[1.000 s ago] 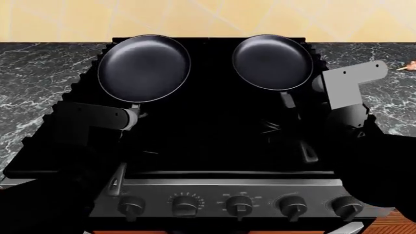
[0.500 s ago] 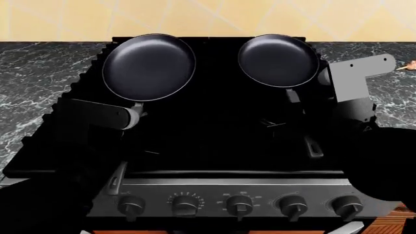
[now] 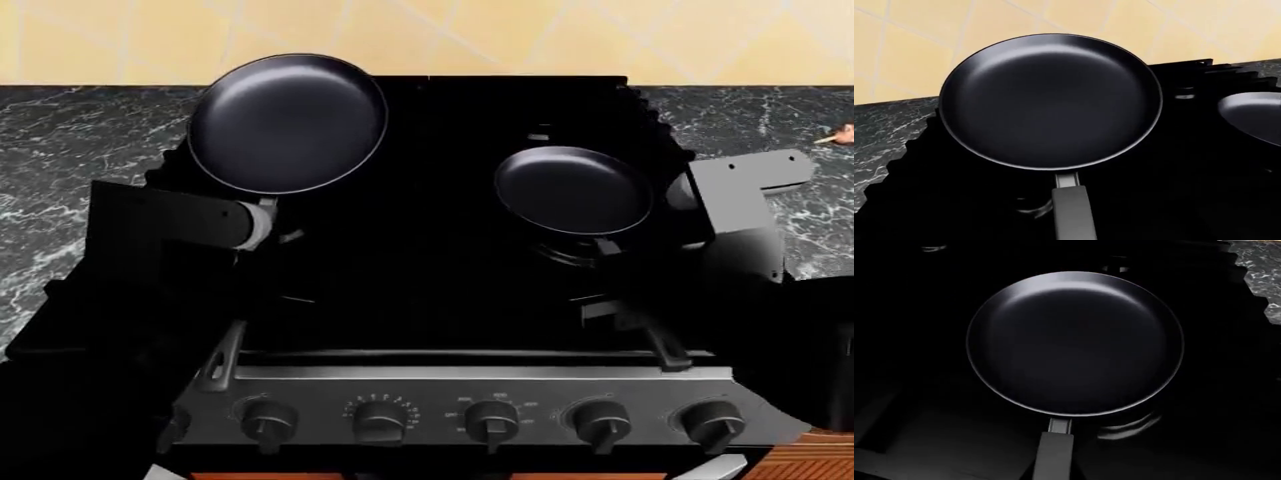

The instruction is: Place both pans onto different burners. Then place the chili pepper and the skewer on different pans.

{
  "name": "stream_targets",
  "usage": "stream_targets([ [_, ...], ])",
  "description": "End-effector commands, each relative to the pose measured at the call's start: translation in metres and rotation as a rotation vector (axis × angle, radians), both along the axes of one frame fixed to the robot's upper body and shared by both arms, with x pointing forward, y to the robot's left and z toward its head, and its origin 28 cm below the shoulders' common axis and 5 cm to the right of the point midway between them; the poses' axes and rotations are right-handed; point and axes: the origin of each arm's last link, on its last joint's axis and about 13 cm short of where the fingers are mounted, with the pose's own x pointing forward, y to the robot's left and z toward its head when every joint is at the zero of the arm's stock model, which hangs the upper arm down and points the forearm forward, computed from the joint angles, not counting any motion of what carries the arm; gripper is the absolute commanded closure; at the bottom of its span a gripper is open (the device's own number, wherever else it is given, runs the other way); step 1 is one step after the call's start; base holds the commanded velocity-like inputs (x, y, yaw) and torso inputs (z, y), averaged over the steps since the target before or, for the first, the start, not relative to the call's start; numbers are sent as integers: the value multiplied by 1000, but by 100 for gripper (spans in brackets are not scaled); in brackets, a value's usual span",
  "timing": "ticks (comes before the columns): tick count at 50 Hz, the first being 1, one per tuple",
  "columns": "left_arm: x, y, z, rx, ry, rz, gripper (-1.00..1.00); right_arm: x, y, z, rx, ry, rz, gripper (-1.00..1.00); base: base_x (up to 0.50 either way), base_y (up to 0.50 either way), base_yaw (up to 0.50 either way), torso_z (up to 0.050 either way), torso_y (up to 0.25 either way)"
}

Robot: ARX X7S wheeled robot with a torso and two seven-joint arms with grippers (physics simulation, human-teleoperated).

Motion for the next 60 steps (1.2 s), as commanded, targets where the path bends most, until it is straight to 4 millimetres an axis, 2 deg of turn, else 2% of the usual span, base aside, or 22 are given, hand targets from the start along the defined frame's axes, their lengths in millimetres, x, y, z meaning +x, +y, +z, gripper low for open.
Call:
stream_targets([
  [1, 1, -1, 7, -6, -44, 99, 100, -9, -6, -5, 21, 38, -13, 100, 0, 0, 0, 0, 0],
  [12, 0, -3, 7, -7, -43, 93, 100, -2, -13, -22, -23, 74, -83, 100, -1, 0, -1, 1, 2],
  [21, 1, -2, 6, -11, -43, 91, 100, -3, -15, -23, -39, 74, -98, 100, 0, -2, -2, 0, 0],
  [22, 0, -2, 6, -11, -43, 91, 100, -3, -15, -23, -40, 72, -99, -100, 0, 0, -3, 0, 0],
  [29, 0, -2, 7, -12, -43, 87, 100, -7, -14, -11, -46, 35, -106, -100, 0, 0, 0, 0, 0],
  [46, -5, -1, 12, -14, -55, 90, 100, -41, -4, 58, -11, -179, -48, -100, 0, 0, 0, 1, 1],
  [53, -6, -2, 14, -12, -58, 91, 100, -56, -3, 73, 16, -251, -37, -100, 0, 0, 0, 0, 3],
  [60, -7, -3, 16, -8, -53, 92, 100, -65, -4, 77, 41, -290, -34, -100, 0, 0, 0, 1, 1],
])
